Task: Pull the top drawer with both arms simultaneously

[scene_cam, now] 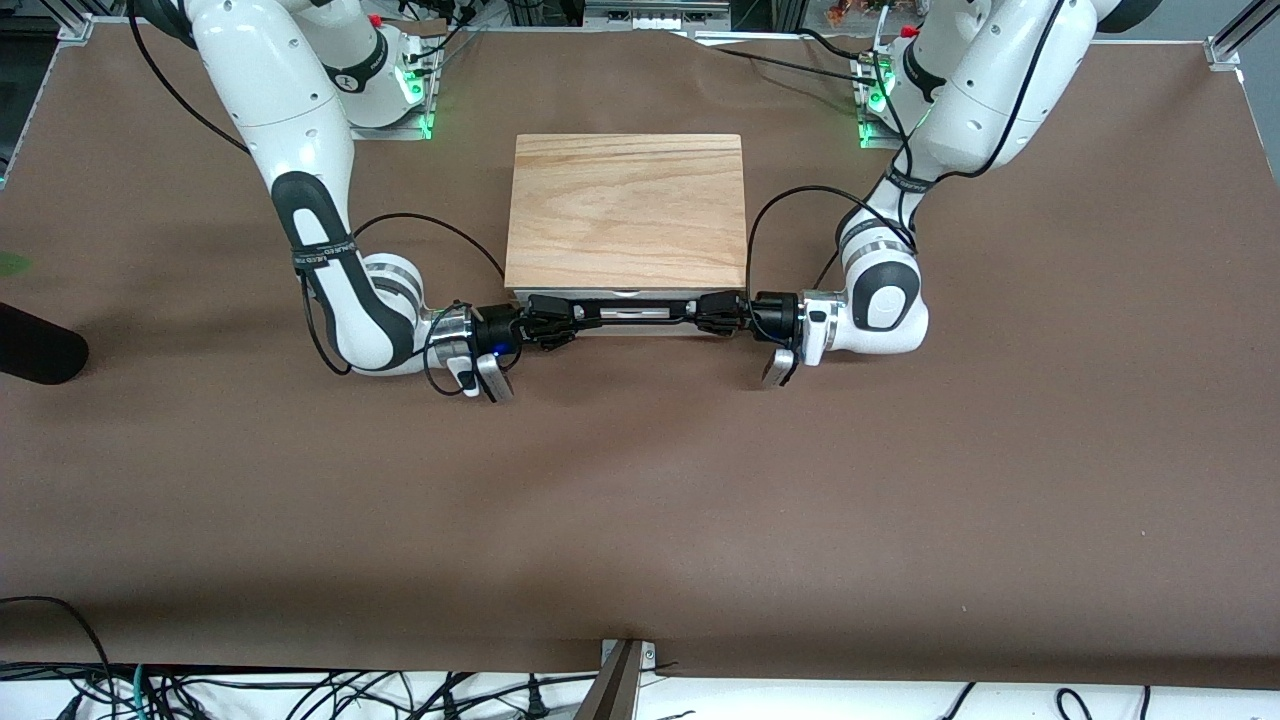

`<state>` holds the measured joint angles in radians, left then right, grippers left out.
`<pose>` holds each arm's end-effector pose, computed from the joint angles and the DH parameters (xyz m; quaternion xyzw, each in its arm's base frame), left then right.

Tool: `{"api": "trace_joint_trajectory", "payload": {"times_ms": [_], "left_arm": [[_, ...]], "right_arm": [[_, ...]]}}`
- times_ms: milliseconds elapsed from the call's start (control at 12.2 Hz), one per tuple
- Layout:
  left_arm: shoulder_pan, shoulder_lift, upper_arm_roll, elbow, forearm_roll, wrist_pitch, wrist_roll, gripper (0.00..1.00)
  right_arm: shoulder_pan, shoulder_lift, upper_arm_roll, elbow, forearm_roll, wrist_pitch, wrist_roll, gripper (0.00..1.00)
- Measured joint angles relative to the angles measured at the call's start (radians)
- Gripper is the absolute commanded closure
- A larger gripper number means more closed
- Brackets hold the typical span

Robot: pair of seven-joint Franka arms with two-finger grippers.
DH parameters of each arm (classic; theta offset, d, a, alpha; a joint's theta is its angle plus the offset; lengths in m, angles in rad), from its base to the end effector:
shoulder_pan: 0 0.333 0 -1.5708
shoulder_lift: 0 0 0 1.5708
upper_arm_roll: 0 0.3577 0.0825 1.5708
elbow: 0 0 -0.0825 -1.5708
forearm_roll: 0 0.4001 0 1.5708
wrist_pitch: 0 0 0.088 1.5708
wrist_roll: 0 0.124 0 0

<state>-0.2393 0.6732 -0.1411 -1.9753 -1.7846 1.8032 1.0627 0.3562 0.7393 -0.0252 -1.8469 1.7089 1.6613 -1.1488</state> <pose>0.5468 -0.3197 0.1696 0.7141 -0.0032 -0.0348 0.6992 0.5751 0.3202 0.1679 -0.7064 -0.1079 0.0148 0.6994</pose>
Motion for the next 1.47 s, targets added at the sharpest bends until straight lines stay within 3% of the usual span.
{"api": "trace_joint_trajectory", "payload": {"times_ms": [817,1471], "left_arm": [[0.007,0.007,0.002,0.034,0.000,0.029,-0.015,1.00],[0.006,0.059,0.019,0.130,0.000,0.038,-0.077,1.00]], "right_arm": [[-0.002,0.041,-0.004,0.085,-0.008,0.003,0.062,0.88],[-0.011,0.101,-0.010,0.212,-0.023,0.026,0.153,0.88]]}}
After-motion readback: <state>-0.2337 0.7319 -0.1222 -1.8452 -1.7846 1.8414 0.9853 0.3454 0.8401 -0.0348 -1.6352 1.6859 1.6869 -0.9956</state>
